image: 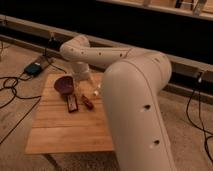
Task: Move the arm in a circular motion
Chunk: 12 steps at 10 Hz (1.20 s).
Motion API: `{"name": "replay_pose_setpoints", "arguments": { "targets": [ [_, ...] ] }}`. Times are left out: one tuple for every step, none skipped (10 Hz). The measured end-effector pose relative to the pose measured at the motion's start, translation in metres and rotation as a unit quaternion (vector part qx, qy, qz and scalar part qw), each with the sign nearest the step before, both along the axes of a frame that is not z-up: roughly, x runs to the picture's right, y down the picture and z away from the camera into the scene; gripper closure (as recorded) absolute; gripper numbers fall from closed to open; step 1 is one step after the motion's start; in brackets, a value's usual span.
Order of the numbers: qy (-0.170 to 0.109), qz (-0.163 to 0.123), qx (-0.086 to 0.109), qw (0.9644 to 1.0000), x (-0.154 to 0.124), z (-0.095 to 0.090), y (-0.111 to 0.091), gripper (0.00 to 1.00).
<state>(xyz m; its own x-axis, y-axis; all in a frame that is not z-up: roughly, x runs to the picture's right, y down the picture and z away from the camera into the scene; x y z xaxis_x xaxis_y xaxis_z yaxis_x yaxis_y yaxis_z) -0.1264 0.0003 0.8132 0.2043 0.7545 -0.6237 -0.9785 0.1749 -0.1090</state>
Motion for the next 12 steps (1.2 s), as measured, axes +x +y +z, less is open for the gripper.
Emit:
{"name": "replay_pose_setpoints", "arguments": {
  "targets": [
    [-0.009,-0.011,-0.005,0.9999,-0.013,0.002,0.006,0.35],
    [-0.022,-0.025,-0.009,0.9994,-0.029,-0.001,0.013,0.35],
    [-0.035,-0.035,-0.012,0.9987,-0.040,-0.010,0.021,0.35],
    [-0.046,-0.038,-0.013,0.9982,-0.047,-0.018,0.028,0.35],
    [-0.047,-0.034,-0.013,0.9982,-0.046,-0.028,0.035,0.35],
    [-0.044,-0.026,-0.013,0.9986,-0.042,-0.035,0.041,0.35],
    [-0.035,-0.017,-0.011,0.9992,-0.032,-0.042,0.044,0.35],
    [-0.022,-0.008,-0.005,0.9997,-0.018,-0.047,0.045,0.35],
    [-0.013,0.002,0.001,0.9999,-0.006,-0.051,0.043,0.35],
    [-0.008,0.011,0.008,0.9999,0.003,-0.054,0.038,0.35],
    [-0.005,0.018,0.011,0.9998,0.008,-0.055,0.034,0.35],
    [-0.002,0.027,0.012,0.9996,0.013,-0.053,0.029,0.35]
  ]
}}
